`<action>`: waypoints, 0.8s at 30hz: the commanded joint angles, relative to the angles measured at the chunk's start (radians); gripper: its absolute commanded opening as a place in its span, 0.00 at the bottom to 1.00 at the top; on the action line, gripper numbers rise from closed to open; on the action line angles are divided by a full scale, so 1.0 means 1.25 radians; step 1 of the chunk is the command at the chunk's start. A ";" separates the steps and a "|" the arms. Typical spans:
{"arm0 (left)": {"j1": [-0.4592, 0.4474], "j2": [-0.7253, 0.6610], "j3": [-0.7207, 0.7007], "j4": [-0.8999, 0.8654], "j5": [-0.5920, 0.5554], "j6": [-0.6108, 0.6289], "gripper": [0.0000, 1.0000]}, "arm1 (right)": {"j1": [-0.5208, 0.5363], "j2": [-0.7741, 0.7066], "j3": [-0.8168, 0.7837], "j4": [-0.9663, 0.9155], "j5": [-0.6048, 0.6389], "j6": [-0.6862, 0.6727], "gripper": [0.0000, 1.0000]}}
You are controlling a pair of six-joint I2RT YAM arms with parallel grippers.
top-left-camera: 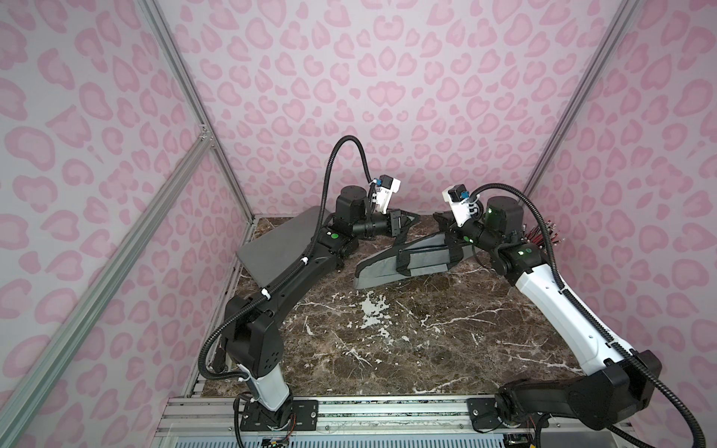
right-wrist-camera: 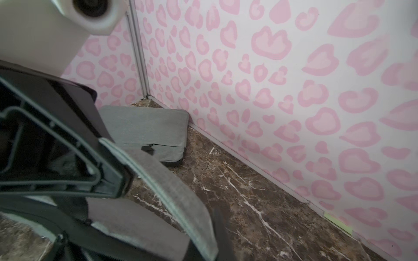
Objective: Open the zippered laptop bag and take out the laptop
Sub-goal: Unzip the zipper on the zippered laptop bag.
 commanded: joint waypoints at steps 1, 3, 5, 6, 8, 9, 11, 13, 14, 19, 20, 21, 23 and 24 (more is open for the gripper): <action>0.002 -0.018 0.007 0.007 -0.004 0.023 0.01 | 0.001 0.022 0.042 -0.002 0.025 0.045 0.00; 0.002 -0.040 -0.003 -0.013 -0.004 0.023 0.01 | 0.002 0.044 0.072 -0.025 0.040 0.068 0.00; 0.002 -0.066 -0.022 -0.028 -0.004 0.023 0.01 | 0.002 0.066 0.103 -0.048 0.046 0.086 0.00; 0.002 -0.085 -0.034 -0.048 -0.004 0.023 0.01 | 0.001 0.078 0.119 -0.060 0.051 0.096 0.00; 0.002 -0.131 -0.070 -0.089 -0.004 0.023 0.01 | 0.001 0.097 0.146 -0.078 0.062 0.112 0.00; 0.001 -0.153 -0.085 -0.107 -0.004 0.023 0.01 | 0.001 0.104 0.154 -0.083 0.066 0.117 0.00; -0.001 -0.219 -0.125 -0.144 -0.007 0.102 0.01 | 0.000 0.123 0.180 -0.098 0.076 0.129 0.00; -0.007 -0.287 -0.207 -0.176 -0.410 0.185 0.54 | 0.000 0.136 0.200 -0.109 0.082 0.139 0.00; -0.008 -0.322 -0.233 -0.184 -0.453 0.188 0.55 | -0.001 0.142 0.208 -0.113 0.082 0.145 0.00; -0.011 -0.392 -0.267 -0.236 -0.529 0.210 0.63 | -0.001 0.145 0.214 -0.095 0.040 0.179 0.00; -0.011 -0.391 -0.257 -0.252 -0.508 0.221 0.59 | -0.001 0.143 0.215 -0.091 0.031 0.187 0.00; -0.017 -0.389 -0.250 -0.261 -0.483 0.235 0.50 | 0.000 0.140 0.216 -0.089 0.028 0.195 0.00; -0.060 -0.390 -0.239 -0.278 -0.478 0.284 0.41 | 0.006 0.134 0.222 -0.090 0.028 0.209 0.00; -0.086 -0.392 -0.239 -0.283 -0.495 0.305 0.41 | 0.010 0.131 0.227 -0.092 0.032 0.216 0.00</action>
